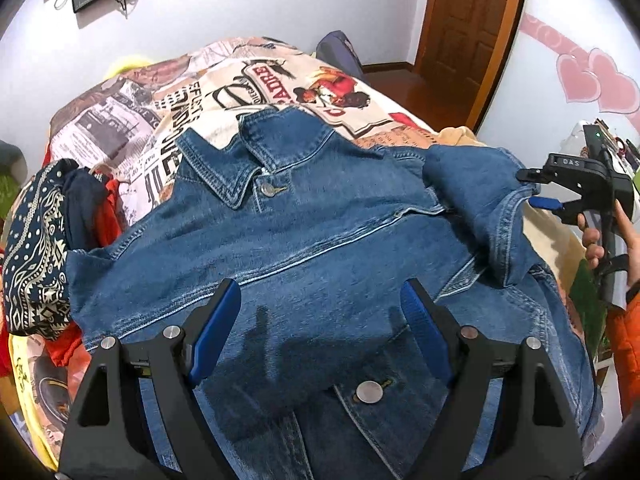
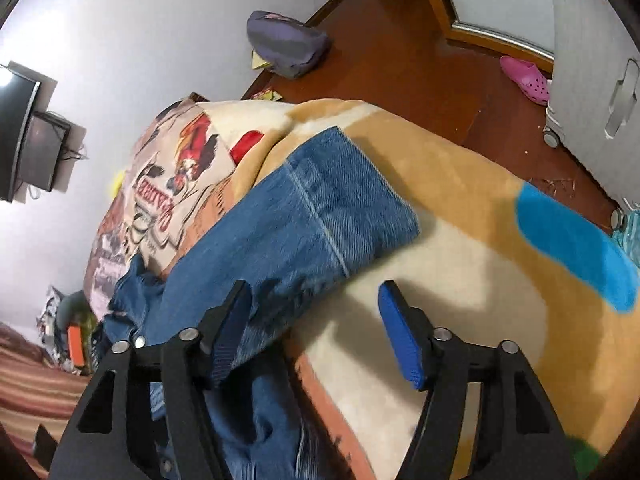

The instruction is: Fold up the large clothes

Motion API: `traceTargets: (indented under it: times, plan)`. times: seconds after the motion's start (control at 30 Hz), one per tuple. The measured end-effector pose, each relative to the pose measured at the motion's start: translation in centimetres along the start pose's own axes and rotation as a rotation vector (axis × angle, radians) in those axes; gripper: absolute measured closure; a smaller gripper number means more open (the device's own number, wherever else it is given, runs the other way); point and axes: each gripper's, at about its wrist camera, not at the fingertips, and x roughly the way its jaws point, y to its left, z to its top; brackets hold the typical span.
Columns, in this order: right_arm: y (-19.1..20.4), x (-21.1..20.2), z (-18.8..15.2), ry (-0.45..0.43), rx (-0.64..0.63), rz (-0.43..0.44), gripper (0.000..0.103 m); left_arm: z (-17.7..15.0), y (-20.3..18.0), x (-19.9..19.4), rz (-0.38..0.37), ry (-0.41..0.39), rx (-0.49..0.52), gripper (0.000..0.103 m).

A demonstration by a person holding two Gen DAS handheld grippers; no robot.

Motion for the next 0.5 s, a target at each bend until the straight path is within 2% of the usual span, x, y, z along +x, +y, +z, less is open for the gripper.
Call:
traceTargets:
  times: [0.07,0.1,0.13,0.17,0.27,0.4,0.5]
  plan:
    - [0.4,0.6,0.4,-0.009,-0.009,-0.018,0.052,0.0,0.4,0.2,0.011,0.002,-0.014,0.021]
    - [0.4,0.8,0.6,-0.016,-0.017,-0.028,0.059,0.0,0.5,0.2,0.011,0.001,-0.020,0.021]
    - [0.5,0.9,0.8,-0.019,-0.028,-0.046,0.077,0.0,0.7,0.2,0.010,0.000,-0.028,0.021]
    - [0.9,1.1,0.8,-0.012,-0.035,-0.058,0.082,0.1,1.0,0.1,0.008,-0.002,-0.036,0.021]
    - [2.1,0.2,0.7,-0.019,-0.082,-0.017,0.088,0.2,1.6,-0.4,0.010,-0.019,-0.050,0.021]
    - [6.8,-3.1,0.1,-0.107,-0.240,0.007,0.089,0.3,2.3,-1.4,0.014,-0.040,-0.070,0.021]
    - [11.4,-6.1,-0.4,-0.155,-0.332,0.085,0.090,0.2,2.8,-3.1,0.020,-0.075,-0.079,0.021]
